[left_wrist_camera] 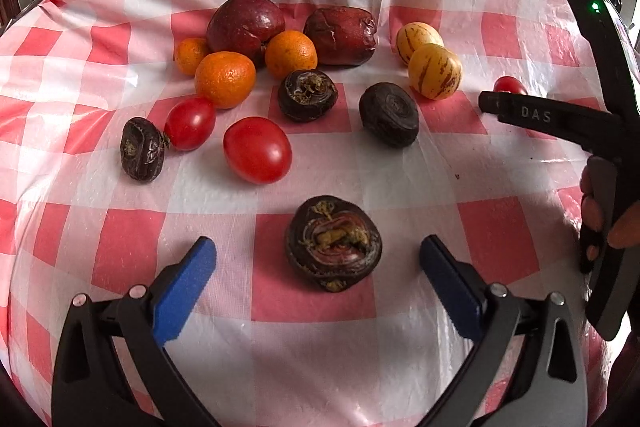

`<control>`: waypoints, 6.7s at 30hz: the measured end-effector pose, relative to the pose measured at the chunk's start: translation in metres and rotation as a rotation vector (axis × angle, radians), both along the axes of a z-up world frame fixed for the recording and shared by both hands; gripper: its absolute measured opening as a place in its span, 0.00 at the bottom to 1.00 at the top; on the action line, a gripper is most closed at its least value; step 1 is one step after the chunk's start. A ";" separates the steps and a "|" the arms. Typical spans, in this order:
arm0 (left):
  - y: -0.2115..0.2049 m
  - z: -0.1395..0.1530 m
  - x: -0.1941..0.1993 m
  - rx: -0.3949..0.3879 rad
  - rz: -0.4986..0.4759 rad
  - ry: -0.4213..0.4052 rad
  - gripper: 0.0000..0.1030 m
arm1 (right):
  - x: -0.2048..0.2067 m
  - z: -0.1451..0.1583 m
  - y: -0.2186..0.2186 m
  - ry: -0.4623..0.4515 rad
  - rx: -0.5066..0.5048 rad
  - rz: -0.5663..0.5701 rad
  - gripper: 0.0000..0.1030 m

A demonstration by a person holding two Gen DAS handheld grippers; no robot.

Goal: Organize fruits
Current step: 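Grasp a dark purple round fruit with the left tool while the right tool grasps the lone red tomato, then carry the dark fruit and the tomato in both tools over the white box, then open both tools to drop the fruits into the box, then return to the table, then grasp a yellow speckled pepino with the right tool while the left tool grasps a red tomato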

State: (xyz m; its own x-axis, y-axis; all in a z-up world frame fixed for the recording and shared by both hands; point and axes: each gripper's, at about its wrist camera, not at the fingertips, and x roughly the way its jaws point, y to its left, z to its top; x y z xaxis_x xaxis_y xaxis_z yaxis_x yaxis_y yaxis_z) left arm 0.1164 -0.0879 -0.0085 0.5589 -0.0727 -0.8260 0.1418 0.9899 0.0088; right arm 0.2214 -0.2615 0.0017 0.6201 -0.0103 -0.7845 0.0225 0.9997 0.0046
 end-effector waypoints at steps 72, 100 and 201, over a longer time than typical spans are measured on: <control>0.297 0.029 -0.367 -0.157 0.437 -0.307 0.42 | -0.360 0.020 0.278 -0.017 0.242 0.678 0.38; 0.439 -0.136 -0.477 -0.173 0.877 0.193 0.42 | -0.510 -0.158 0.523 0.492 -0.426 1.385 0.38; 0.069 0.028 -0.002 -0.257 0.225 -0.247 0.99 | -0.039 0.015 0.043 -0.074 0.218 -0.071 0.42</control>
State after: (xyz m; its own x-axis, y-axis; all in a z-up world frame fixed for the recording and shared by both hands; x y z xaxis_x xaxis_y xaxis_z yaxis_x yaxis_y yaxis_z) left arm 0.1142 -0.0190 0.0196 0.7635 -0.1127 -0.6359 -0.0532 0.9703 -0.2358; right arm 0.1825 -0.2181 0.0162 0.6799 0.1085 -0.7253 0.0846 0.9708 0.2246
